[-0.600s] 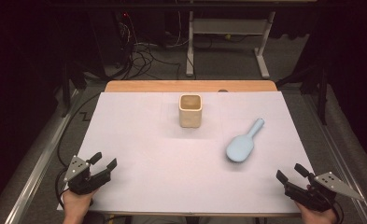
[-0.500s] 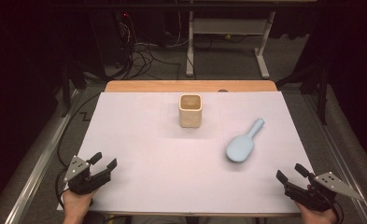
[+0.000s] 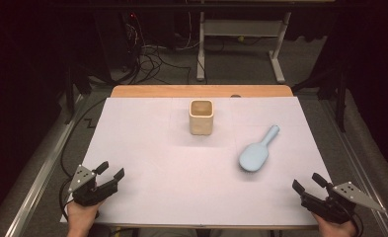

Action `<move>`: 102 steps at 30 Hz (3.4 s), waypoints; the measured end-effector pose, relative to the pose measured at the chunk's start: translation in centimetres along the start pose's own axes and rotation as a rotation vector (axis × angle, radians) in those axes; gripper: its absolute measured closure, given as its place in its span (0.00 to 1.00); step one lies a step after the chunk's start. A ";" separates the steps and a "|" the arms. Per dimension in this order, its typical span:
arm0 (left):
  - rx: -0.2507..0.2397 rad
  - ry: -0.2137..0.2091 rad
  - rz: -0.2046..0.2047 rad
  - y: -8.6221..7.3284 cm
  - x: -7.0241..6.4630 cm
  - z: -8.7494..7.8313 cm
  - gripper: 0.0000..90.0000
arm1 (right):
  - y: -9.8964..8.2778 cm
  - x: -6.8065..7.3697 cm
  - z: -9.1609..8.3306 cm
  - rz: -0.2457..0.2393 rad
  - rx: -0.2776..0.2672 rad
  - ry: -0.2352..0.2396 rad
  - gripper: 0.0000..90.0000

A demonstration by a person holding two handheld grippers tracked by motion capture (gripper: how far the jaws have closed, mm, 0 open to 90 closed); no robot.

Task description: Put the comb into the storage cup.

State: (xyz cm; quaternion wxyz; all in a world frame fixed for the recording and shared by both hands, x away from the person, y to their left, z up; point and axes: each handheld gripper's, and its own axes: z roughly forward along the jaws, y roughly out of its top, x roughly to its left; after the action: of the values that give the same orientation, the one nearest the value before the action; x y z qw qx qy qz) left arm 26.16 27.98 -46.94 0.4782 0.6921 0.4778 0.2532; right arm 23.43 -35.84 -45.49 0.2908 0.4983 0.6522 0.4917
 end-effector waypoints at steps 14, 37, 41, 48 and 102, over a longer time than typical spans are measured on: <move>-0.004 0.000 -0.003 0.1 0.0 -0.1 0.37 | 0.2 0.3 0.2 0.013 -0.025 0.050 0.28; 0.004 -0.013 0.000 0.1 -0.3 0.2 0.37 | 0.9 0.5 0.6 -0.007 -0.077 0.035 0.32; 0.005 -0.013 0.001 0.1 -0.3 0.3 0.37 | 1.0 0.6 0.6 -0.005 -0.085 0.034 0.32; 0.005 -0.013 0.001 0.1 -0.5 0.4 0.37 | 1.1 0.7 0.9 -0.009 -0.089 0.033 0.32; 0.008 -0.009 0.014 0.2 -0.7 0.8 0.37 | 2.9 2.2 5.6 -0.046 -0.038 0.096 0.31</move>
State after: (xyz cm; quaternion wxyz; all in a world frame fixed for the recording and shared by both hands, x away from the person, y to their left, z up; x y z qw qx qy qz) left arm 26.62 26.99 -47.04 0.4755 0.6985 0.4720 0.2515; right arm 28.59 -31.76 -44.53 0.2799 0.4534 0.6673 0.5204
